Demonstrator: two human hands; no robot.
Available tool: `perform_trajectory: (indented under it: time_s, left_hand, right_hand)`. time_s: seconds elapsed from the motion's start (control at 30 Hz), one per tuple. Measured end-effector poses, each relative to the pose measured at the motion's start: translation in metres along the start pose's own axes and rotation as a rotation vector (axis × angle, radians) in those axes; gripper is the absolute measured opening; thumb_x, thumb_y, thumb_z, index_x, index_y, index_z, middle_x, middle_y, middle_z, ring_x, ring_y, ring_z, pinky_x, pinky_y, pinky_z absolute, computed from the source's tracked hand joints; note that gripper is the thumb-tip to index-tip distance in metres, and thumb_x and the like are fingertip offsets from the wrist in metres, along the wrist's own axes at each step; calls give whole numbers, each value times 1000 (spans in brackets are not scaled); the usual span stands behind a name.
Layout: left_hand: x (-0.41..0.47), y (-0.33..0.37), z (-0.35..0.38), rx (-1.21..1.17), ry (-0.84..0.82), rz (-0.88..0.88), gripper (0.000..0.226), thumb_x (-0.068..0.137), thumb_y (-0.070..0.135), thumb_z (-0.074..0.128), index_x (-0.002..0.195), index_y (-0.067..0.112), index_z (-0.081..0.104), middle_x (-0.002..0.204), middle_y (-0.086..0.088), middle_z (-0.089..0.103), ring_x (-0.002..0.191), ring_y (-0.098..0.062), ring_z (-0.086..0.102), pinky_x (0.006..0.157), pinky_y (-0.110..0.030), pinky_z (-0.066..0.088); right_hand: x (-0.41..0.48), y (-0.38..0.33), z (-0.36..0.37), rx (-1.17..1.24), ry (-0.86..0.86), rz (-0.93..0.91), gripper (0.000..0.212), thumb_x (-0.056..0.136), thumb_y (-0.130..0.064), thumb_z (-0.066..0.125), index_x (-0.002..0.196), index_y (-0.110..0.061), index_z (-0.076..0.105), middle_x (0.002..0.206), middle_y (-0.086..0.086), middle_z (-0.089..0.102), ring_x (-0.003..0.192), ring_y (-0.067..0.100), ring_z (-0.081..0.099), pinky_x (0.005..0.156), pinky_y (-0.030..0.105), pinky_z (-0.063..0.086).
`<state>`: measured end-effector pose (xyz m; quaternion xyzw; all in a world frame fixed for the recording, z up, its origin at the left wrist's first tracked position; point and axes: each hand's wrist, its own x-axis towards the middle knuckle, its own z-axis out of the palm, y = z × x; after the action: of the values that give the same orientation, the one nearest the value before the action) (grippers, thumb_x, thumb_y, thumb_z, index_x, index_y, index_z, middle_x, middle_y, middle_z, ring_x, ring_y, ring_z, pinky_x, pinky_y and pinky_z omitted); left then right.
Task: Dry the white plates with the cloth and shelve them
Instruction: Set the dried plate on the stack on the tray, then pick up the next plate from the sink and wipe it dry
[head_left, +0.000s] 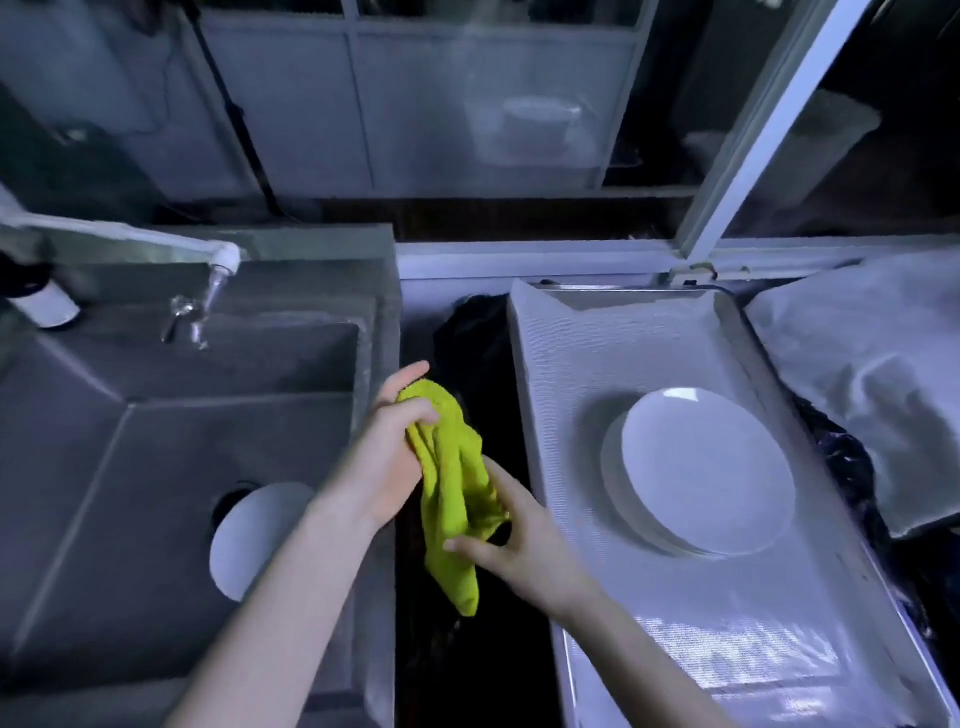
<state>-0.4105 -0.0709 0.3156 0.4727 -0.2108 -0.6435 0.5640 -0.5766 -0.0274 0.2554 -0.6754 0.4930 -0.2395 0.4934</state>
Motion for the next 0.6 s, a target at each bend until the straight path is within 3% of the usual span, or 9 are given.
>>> perform_trajectory:
  time_s: [0.1,0.17,0.23,0.3,0.37,0.43,0.47,0.53,0.6]
  left_hand:
    - [-5,35,-57,5,-21,93,75,57,-11,53,121,27,62,88,-10,65,81,-23,66,71,-38,58]
    - [-8,56,-101,59,16,169,77,64,-19,54,119,34,63,88,-7,65,81,-18,66,70,-33,57]
    - [-7,73,-150,282,155,254,73,76,-19,55,119,40,60,91,-5,62,81,-17,62,71,-31,54]
    - [-1,85,-200,652,312,304,57,83,-1,66,124,38,56,111,-7,58,97,-20,58,85,-37,52]
    - [3,88,-243,842,363,174,54,79,39,76,129,32,58,146,0,40,132,-19,43,108,-39,40]
    - [2,84,-279,695,282,-61,95,61,73,67,143,30,46,147,23,36,139,-13,38,111,-34,33]
    - [3,78,-295,529,204,-155,103,58,79,65,145,28,45,142,19,49,133,-12,47,110,-35,35]
    - [3,68,-323,178,62,-298,74,64,71,69,119,23,71,123,-1,70,109,-12,67,95,-33,49]
    - [6,58,-351,-15,43,-356,50,72,62,62,100,24,78,110,-4,75,97,-14,72,81,-32,57]
  right_hand:
    - [22,-22,43,-46,96,51,46,87,-18,75,131,-23,60,105,-7,69,94,2,61,84,16,45]
    - [38,-40,69,1,138,75,20,91,-18,71,111,-17,70,89,7,69,82,12,60,77,30,48]
    - [54,-62,93,99,158,68,9,93,-19,70,99,-12,73,89,18,68,79,15,57,76,41,48]
    - [71,-86,121,226,152,70,15,93,-26,69,95,-12,75,90,19,69,81,16,60,76,40,48]
    - [89,-107,152,388,81,119,23,89,-34,69,100,-15,77,94,13,75,92,26,70,84,41,53]
    - [111,-122,186,551,-12,181,28,87,-32,68,108,-15,76,106,14,75,104,34,70,91,45,53]
    - [121,-127,203,616,-51,208,30,87,-29,67,112,-14,74,109,14,74,104,33,69,90,43,53]
    - [140,-133,234,707,-108,266,34,86,-22,65,118,-13,71,106,10,73,97,22,68,82,32,52]
    - [156,-133,262,723,-146,324,32,89,-14,63,120,-13,69,103,5,70,95,16,65,78,27,49]
